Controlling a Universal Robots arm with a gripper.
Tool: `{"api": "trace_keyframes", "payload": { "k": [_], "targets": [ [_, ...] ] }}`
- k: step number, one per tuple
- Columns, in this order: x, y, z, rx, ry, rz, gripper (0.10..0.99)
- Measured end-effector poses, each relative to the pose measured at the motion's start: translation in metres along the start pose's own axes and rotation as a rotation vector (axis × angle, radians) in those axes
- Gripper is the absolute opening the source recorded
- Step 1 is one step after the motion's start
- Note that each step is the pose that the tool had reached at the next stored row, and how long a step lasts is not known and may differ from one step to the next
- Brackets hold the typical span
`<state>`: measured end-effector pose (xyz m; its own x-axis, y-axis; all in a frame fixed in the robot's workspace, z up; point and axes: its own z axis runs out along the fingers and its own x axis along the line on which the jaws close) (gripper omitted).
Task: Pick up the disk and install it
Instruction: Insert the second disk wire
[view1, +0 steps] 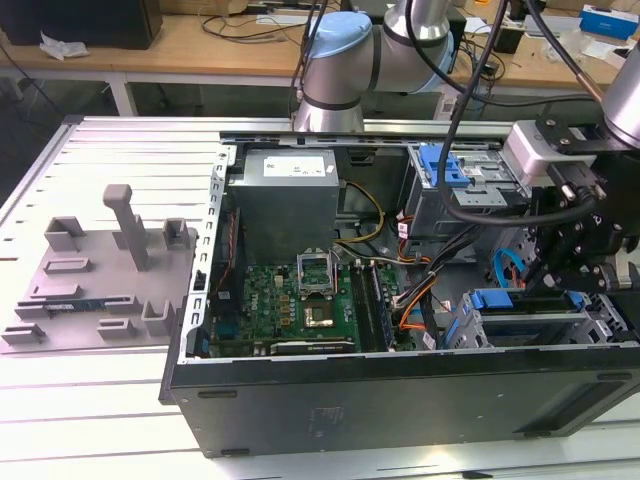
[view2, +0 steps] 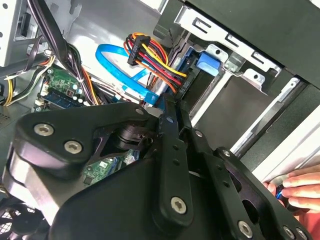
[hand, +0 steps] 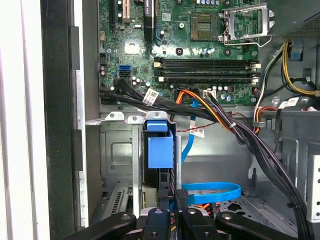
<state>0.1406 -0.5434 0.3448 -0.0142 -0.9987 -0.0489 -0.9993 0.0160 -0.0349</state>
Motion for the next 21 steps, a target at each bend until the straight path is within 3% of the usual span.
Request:
{"api": "trace_keyframes", "payload": {
  "k": [13,16,20,21],
  "targets": [
    [0.001,-0.0001,0.0075,-0.002,0.001,-0.007,0.161],
    [0.0005,-0.0002,0.0037,-0.002,-0.0007,-0.007,0.173],
    [-0.0015,-0.0004,-0.0015,-0.002,0.0011,-0.007,0.42],
    [-0.0022,-0.0004,-0.0027,-0.002,0.002,-0.007,0.42]
  ]
}}
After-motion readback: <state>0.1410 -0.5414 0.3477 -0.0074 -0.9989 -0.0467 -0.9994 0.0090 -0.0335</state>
